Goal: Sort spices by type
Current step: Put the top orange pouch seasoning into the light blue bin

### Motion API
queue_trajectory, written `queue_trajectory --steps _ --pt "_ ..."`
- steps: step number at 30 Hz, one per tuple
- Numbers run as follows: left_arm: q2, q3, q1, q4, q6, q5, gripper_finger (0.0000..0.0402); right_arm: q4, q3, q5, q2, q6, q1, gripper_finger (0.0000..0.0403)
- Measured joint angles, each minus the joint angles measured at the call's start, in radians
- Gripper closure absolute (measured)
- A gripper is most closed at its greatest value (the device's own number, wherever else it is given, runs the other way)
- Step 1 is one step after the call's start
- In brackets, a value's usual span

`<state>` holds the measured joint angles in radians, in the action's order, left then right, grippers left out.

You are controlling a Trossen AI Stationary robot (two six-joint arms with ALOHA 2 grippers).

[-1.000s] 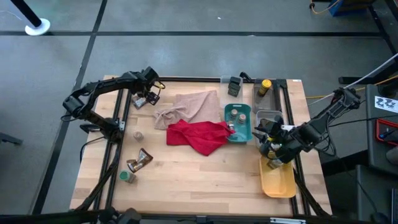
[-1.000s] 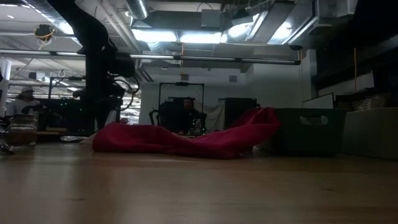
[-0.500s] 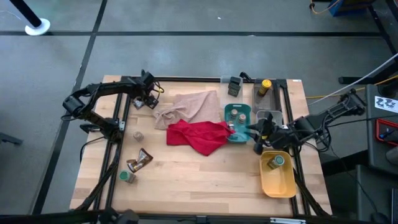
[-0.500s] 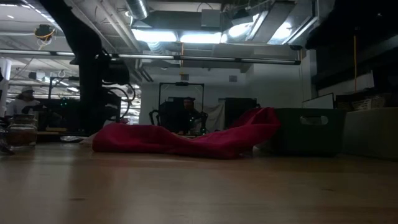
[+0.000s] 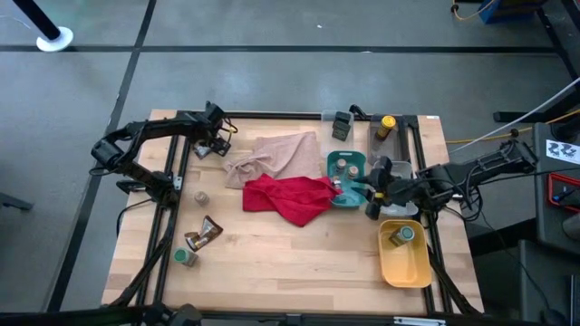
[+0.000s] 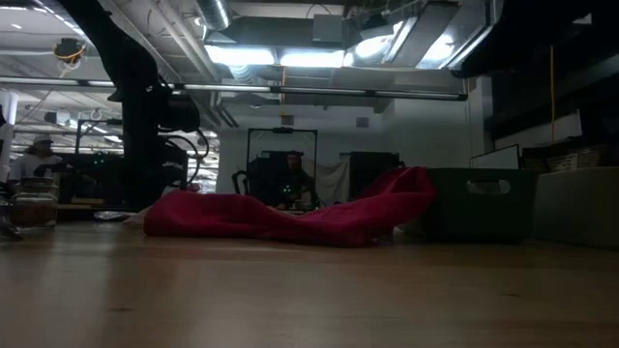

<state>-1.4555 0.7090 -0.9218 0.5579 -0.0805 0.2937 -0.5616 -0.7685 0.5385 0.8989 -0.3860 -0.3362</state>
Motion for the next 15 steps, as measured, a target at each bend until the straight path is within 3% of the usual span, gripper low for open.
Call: queue_trajectory --steps 15 --pt "0.000 0.000 0.053 -0.056 -0.183 -0.002 0.0160 0.038 0.000 -0.011 0.000 0.081 0.019 0.0283"
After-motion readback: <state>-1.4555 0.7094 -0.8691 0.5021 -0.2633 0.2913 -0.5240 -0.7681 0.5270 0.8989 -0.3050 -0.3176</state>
